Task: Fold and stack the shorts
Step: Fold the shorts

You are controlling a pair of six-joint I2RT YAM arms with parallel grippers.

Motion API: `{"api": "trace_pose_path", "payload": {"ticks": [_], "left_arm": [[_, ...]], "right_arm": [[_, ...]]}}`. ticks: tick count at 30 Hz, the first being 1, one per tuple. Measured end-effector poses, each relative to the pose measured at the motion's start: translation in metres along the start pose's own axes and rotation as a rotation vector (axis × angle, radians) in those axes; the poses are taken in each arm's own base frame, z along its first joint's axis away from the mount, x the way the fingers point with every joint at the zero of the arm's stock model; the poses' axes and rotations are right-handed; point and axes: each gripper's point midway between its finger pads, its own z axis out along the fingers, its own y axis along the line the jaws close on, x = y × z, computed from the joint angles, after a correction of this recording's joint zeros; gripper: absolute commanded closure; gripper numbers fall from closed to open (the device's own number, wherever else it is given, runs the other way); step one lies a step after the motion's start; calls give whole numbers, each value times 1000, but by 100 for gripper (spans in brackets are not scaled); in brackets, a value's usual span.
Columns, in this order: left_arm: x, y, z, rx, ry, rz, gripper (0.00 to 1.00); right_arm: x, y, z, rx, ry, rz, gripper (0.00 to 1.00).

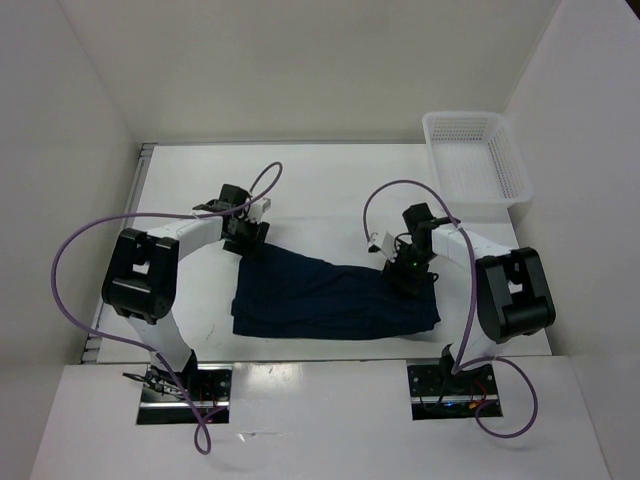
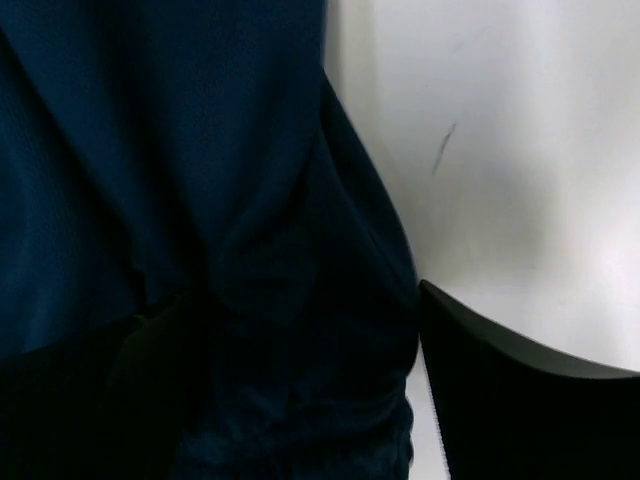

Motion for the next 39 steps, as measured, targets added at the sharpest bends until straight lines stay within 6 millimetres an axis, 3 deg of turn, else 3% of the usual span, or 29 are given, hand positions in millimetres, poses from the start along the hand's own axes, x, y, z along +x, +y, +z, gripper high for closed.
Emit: {"api": "trace_pose_path", "payload": {"ticks": [3, 4, 5, 8, 12, 16, 18, 19, 20, 22, 23, 26, 30, 32, 34, 36, 39], "left_arm": [[-2, 0, 2, 2, -9, 1, 61], [-3, 0, 2, 3, -13, -1, 75], [-3, 0, 3, 3, -12, 0, 83], [-3, -2, 5, 14, -17, -2, 100], [-9, 1, 6, 0, -41, 4, 100], [-33, 20, 12, -83, -96, 5, 100], [-50, 36, 15, -134, -130, -8, 100], [-62, 47, 16, -162, -149, -20, 100], [-73, 57, 16, -187, -173, -30, 98], [-96, 76, 13, -240, -225, -47, 91], [-106, 85, 11, -263, -249, -54, 76], [-133, 100, 0, -314, -315, -60, 48], [-153, 110, -19, -337, -364, -77, 44], [-147, 108, -30, -323, -345, -83, 44], [-128, 99, -43, -295, -319, -85, 44], [-96, 89, -58, -272, -274, -93, 44], [-46, 74, -66, -241, -192, -100, 44]], "right_arm": [[7, 1, 5, 20, 10, 18, 34], [7, 1, 5, 24, 9, 20, 48], [6, 1, 5, 27, 7, 26, 54], [4, -1, 5, 39, -1, 59, 68], [-10, -11, 3, 80, -31, 85, 78], [-48, -41, 0, 147, -107, 92, 81], [-69, -60, -1, 186, -152, 95, 74], [-79, -71, -2, 210, -175, 94, 62], [-87, -81, -2, 237, -191, 97, 37], [-99, -100, -1, 292, -214, 107, 25], [-105, -112, -2, 329, -220, 113, 12], [-124, -143, -7, 421, -245, 148, 2], [-166, -176, -46, 516, -355, 221, 1], [-190, -183, -74, 540, -437, 228, 4], [-202, -177, -98, 542, -492, 212, 7], [-198, -159, -108, 527, -490, 176, 7], [-176, -118, -99, 470, -419, 109, 7]]}}
